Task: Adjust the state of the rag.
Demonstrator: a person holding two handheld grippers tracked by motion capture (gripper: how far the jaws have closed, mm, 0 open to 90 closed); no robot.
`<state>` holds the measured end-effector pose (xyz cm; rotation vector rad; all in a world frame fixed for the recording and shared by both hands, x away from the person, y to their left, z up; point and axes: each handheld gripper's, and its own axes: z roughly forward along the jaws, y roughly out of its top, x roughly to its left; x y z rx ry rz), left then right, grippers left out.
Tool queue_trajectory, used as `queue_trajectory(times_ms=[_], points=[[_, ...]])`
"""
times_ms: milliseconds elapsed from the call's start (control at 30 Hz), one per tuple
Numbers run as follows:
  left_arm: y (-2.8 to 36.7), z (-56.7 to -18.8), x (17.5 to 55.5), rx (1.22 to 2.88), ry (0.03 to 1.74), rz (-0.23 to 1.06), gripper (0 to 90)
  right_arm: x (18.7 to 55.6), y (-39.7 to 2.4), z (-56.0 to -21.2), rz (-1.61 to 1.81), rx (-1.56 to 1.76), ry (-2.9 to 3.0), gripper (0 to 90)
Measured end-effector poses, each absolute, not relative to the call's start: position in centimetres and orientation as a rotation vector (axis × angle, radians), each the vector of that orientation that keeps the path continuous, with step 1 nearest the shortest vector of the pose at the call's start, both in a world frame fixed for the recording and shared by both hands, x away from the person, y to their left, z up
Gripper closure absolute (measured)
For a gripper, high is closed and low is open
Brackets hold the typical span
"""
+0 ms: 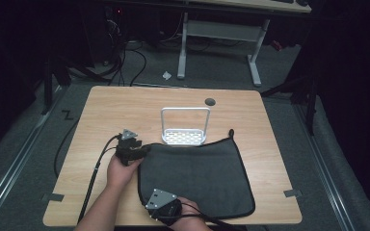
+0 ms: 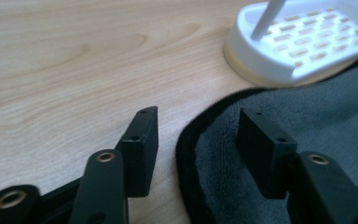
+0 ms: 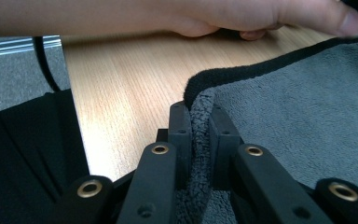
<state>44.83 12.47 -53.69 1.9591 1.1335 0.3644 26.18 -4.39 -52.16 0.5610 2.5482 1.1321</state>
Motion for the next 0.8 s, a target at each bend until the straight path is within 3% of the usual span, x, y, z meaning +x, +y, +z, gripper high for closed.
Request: queue_trajectory(times_ms=[133, 233, 300, 500, 800], points=[[11.4, -53.6, 44.0, 2.046, 1.085, 0.482, 54.7, 26.2, -4.6, -51.8, 1.149, 0.567, 2.536, 82.9], [11.2, -53.6, 43.3, 2.048, 1.084, 0.496, 72.9, 26.2, -4.8, -51.5, 1.16, 0.567, 2.518, 82.9], [10.9, -53.6, 42.9, 2.053, 1.08, 0.51, 79.5, 26.3, -5.0, -51.3, 1.163, 0.573, 2.513, 82.9], [13.1, -53.8, 43.8, 1.91, 1.175, 0.267, 80.6, 26.4, -5.6, -50.7, 1.195, 0.6, 2.486, 82.9], [13.3, -53.6, 43.7, 1.899, 1.138, 0.269, 81.9, 26.3, -5.5, -50.4, 1.217, 0.603, 2.485, 83.1]])
